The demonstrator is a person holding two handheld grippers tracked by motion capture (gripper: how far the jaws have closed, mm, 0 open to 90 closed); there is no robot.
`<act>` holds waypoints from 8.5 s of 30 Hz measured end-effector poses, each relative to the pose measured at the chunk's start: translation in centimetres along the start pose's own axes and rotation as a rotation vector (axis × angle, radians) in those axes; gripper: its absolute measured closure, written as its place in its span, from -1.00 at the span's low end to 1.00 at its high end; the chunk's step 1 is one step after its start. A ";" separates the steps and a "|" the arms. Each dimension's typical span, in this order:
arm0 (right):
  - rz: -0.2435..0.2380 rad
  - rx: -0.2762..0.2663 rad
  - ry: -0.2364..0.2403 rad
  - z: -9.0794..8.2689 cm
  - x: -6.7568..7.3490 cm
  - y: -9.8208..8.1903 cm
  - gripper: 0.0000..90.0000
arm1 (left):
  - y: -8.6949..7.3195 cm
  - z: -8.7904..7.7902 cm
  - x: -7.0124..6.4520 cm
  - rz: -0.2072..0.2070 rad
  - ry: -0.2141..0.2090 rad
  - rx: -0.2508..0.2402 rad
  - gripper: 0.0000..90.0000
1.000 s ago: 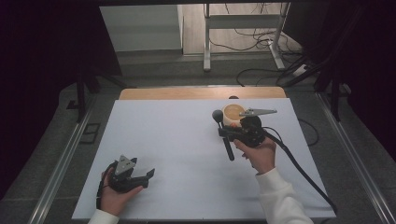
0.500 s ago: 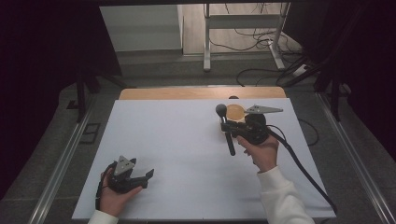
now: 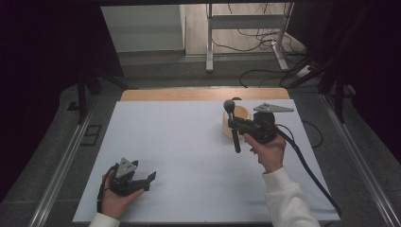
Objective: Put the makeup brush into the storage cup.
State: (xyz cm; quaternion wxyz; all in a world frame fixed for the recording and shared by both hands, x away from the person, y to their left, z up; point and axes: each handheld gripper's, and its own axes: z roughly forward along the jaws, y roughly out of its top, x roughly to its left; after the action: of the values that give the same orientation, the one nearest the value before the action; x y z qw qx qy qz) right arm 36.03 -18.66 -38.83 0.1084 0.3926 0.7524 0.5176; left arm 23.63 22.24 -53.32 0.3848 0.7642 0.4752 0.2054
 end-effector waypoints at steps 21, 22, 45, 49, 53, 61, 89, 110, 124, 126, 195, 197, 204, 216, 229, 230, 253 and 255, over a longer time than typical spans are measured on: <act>0.028 -0.077 -0.014 -0.2 -1.6 1.2 0.59 | -0.1 -0.1 0.0 -0.009 -0.007 -0.003 -0.61; 0.032 -0.078 -0.013 -0.1 -1.7 1.2 0.59 | -0.1 -0.1 0.0 -0.009 -0.007 -0.003 -0.61; 0.091 -0.149 -0.070 0.1 -3.3 3.6 0.59 | 0.0 -0.1 0.0 -0.006 -0.016 -0.007 -0.61; 0.078 -0.157 -0.072 0.7 -3.5 3.9 0.59 | 0.0 -0.1 0.0 -0.007 -0.017 -0.009 -0.61; 0.069 -0.166 -0.081 1.1 -3.8 4.0 0.59 | -0.1 -0.1 0.1 -0.007 -0.019 -0.006 -0.61; 0.067 -0.185 -0.106 2.0 -4.6 4.2 0.59 | 0.0 -0.2 -0.1 -0.002 -0.022 -0.009 -0.61; 0.083 -0.209 -0.153 4.2 -7.2 4.8 0.59 | -0.1 -0.3 0.2 -0.016 -0.022 -0.013 -0.61; 0.051 -0.210 -0.203 6.2 -8.5 4.4 0.59 | -0.2 -0.4 0.4 -0.014 -0.017 -0.014 -0.61; -0.002 -0.206 -0.225 6.5 -8.3 3.7 0.59 | -0.2 -0.5 0.3 -0.011 -0.018 -0.014 -0.61; -0.008 -0.205 -0.221 6.7 -8.2 3.6 0.59 | -0.2 -0.5 0.3 -0.011 -0.018 -0.013 -0.61; -0.100 -0.065 -0.210 5.8 -7.4 -0.6 -0.70 | -0.1 -0.3 0.1 -0.006 -0.029 -0.006 -0.61; -0.104 -0.063 -0.206 5.7 -7.3 -0.7 -0.71 | -0.1 -0.3 0.1 -0.006 -0.030 -0.006 -0.61; -0.147 -0.030 -0.135 3.7 -6.3 -1.7 -0.75 | 0.0 -0.2 0.2 -0.007 -0.030 -0.010 -0.61; -0.198 0.030 -0.067 -0.3 -5.0 -4.5 -0.75 | 0.0 -0.5 -0.1 -0.009 -0.026 -0.022 -0.61; -0.198 0.088 -0.051 -3.9 -4.4 -9.3 -0.76 | -0.1 -0.6 0.4 -0.008 -0.018 -0.020 -0.61; -0.194 0.091 -0.056 -4.1 -4.4 -9.7 -0.76 | -0.1 -0.6 0.5 -0.006 -0.016 -0.019 -0.61; -0.170 0.173 -0.145 -7.2 -6.5 -15.7 -0.82 | 0.1 -0.2 0.8 0.014 -0.001 -0.021 -0.60; -0.178 0.169 -0.145 -7.1 -6.5 -15.7 -0.82 | 0.1 -0.3 0.8 0.013 -0.001 -0.019 -0.60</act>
State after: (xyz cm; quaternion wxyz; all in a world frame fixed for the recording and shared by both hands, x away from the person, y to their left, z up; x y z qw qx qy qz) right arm 28.80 -30.64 -50.83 0.1744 0.3686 0.8153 0.4112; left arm 23.81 23.01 -53.10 0.3911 0.7636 0.4679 0.2120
